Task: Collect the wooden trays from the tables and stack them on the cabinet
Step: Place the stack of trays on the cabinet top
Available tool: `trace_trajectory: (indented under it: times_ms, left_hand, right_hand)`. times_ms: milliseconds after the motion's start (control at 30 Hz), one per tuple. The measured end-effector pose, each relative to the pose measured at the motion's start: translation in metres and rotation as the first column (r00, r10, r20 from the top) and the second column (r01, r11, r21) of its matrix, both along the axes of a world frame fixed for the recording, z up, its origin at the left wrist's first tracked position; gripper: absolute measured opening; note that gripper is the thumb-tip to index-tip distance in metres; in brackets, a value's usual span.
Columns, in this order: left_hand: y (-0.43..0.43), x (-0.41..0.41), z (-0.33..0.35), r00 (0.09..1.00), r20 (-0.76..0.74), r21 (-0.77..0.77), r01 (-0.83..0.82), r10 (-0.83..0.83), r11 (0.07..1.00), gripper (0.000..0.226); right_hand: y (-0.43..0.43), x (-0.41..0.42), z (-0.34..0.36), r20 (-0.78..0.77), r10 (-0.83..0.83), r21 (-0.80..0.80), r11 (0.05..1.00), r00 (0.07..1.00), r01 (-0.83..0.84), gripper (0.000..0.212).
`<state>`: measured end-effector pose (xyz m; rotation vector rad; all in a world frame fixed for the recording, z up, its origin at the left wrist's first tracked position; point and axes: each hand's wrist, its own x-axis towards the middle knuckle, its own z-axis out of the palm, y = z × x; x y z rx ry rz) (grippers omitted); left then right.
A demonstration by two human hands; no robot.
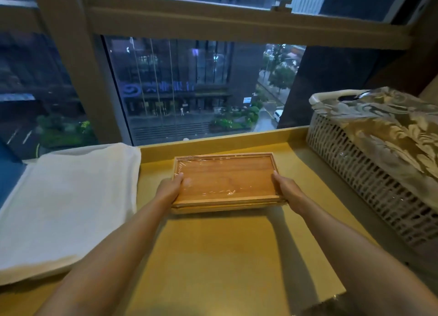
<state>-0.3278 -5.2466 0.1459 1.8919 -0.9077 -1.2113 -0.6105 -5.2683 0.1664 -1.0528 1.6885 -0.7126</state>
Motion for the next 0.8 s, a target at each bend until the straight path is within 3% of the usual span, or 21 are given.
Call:
trace_trajectory:
  times_ms: [300,533,800]
  left_hand:
    - [-0.061,-0.002,-0.017,0.981,0.001,0.096,-0.194,0.194,0.976,0.05]
    - [-0.084,0.003,-0.029,0.966,0.077,0.104,-0.252,0.245,0.962,0.055]
    - [-0.091,0.006,-0.023,0.961,0.066,0.144,-0.275,0.268,0.951,0.053]
  right_hand:
    - [-0.097,0.012,-0.019,0.068,0.069,0.094,0.993,0.995,-0.075,0.046]
    - [-0.138,0.017,-0.033,0.046,0.111,0.147,0.982,0.993,-0.117,0.033]
    - [-0.158,0.021,-0.036,0.017,0.179,0.14,0.974,0.984,-0.179,0.04]
